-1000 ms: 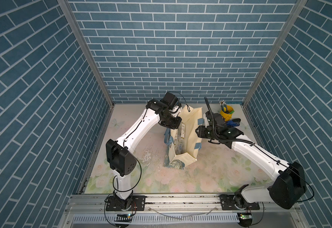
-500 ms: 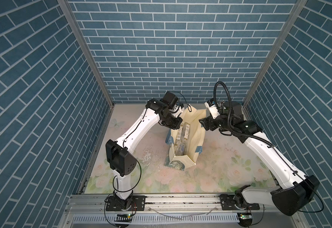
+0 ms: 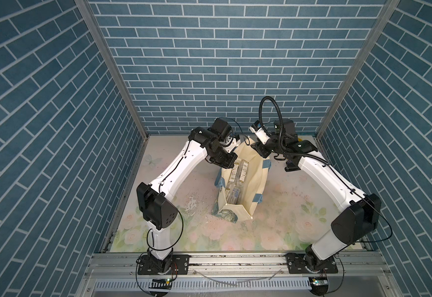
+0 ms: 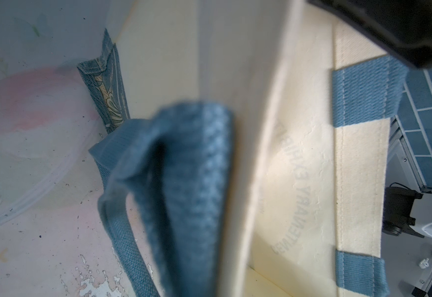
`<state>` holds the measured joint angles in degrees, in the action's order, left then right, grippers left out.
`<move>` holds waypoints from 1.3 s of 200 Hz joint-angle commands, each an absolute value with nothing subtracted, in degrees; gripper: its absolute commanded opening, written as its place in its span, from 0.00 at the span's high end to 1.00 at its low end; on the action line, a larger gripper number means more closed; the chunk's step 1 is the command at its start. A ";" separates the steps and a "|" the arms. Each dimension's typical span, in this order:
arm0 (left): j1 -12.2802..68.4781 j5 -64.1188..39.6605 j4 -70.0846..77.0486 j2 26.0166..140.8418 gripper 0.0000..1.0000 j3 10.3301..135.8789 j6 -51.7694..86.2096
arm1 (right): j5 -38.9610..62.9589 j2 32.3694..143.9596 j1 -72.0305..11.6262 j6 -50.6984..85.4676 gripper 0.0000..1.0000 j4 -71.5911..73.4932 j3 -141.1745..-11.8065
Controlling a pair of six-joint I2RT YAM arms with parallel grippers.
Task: Take out the compass set from the canvas bag
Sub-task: Adjust the canvas bag at the center of the board.
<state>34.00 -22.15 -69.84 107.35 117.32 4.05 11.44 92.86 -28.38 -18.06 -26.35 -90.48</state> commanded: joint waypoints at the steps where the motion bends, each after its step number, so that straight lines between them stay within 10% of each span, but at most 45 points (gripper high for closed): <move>1: 34.03 -23.85 -67.94 104.57 0.98 119.27 3.35 | 13.47 91.56 -28.56 -17.89 0.79 -24.61 -90.80; 41: 34.23 -17.77 -69.80 102.80 0.64 116.75 5.29 | 12.36 89.83 -28.57 -15.30 0.99 -21.12 -86.74; 151: 38.26 -7.07 -69.57 95.17 0.47 100.94 10.82 | 12.50 89.22 -28.56 -12.39 1.00 -15.85 -83.06; 220: 39.20 4.04 -70.88 95.97 0.99 105.44 11.45 | 13.71 87.82 -28.54 -10.30 1.00 -13.81 -80.77; 260: 38.44 9.73 -70.06 96.46 1.00 109.70 8.36 | 13.08 87.69 -28.58 -8.60 1.00 -12.12 -80.69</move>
